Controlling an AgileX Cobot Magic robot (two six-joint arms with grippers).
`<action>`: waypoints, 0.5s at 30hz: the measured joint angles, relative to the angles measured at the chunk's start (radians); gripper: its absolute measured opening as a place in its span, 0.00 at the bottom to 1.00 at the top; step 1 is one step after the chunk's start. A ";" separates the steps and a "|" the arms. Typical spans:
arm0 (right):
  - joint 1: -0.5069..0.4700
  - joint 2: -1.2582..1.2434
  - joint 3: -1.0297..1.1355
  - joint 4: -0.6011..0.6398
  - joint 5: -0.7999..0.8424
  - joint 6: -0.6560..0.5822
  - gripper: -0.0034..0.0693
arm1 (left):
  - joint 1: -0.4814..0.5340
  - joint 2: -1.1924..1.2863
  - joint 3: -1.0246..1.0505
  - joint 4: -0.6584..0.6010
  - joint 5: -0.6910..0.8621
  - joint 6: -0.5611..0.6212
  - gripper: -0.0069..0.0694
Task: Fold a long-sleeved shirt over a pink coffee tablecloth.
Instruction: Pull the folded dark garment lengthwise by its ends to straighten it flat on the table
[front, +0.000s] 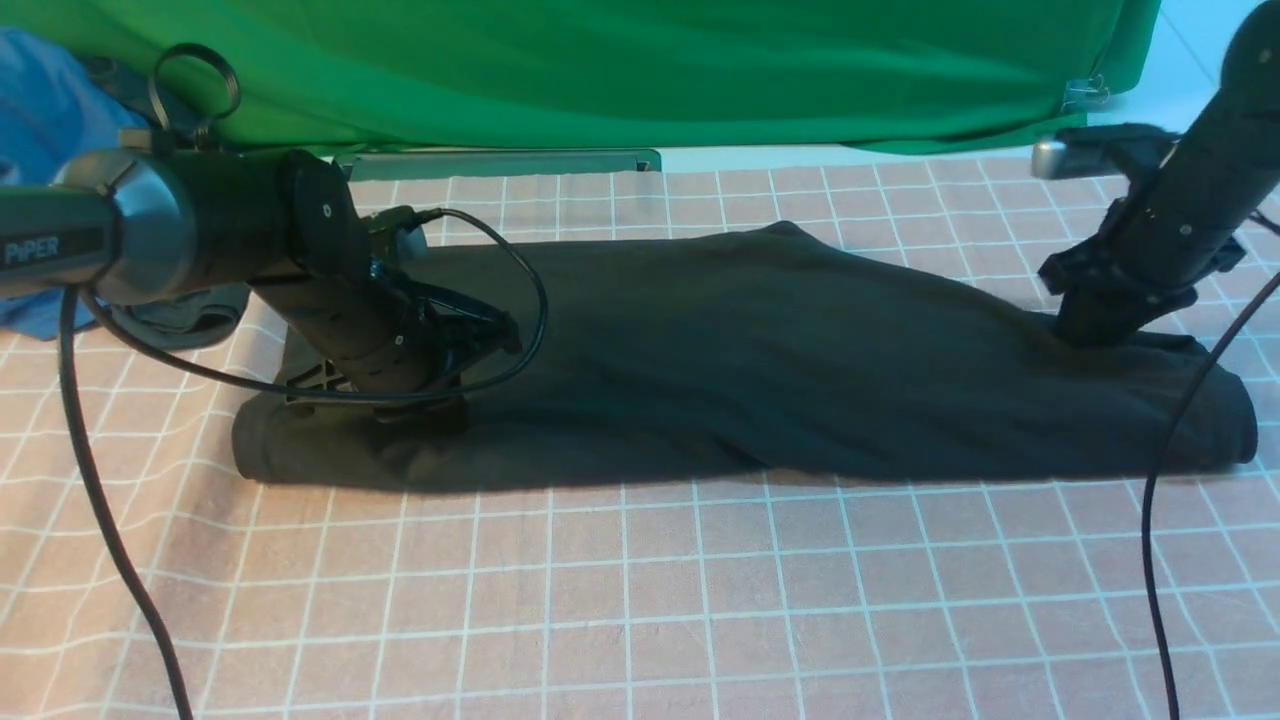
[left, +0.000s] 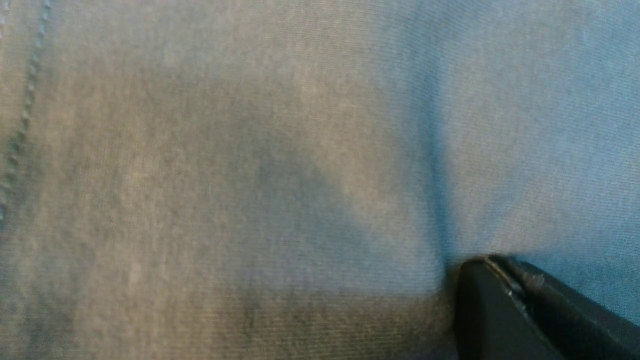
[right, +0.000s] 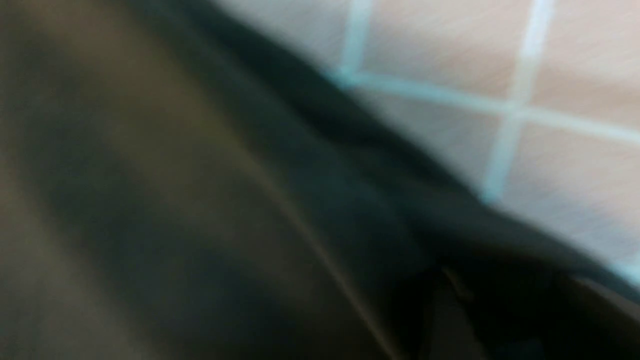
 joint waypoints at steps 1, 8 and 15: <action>0.017 0.000 0.000 0.001 0.029 -0.005 0.49 | 0.000 0.000 0.000 -0.001 0.000 0.001 0.11; 0.083 0.000 0.000 -0.017 0.032 -0.029 0.49 | 0.000 0.000 0.000 -0.001 -0.009 0.001 0.11; 0.089 0.000 0.000 -0.091 0.007 -0.030 0.62 | 0.000 0.000 0.000 -0.001 -0.011 0.001 0.11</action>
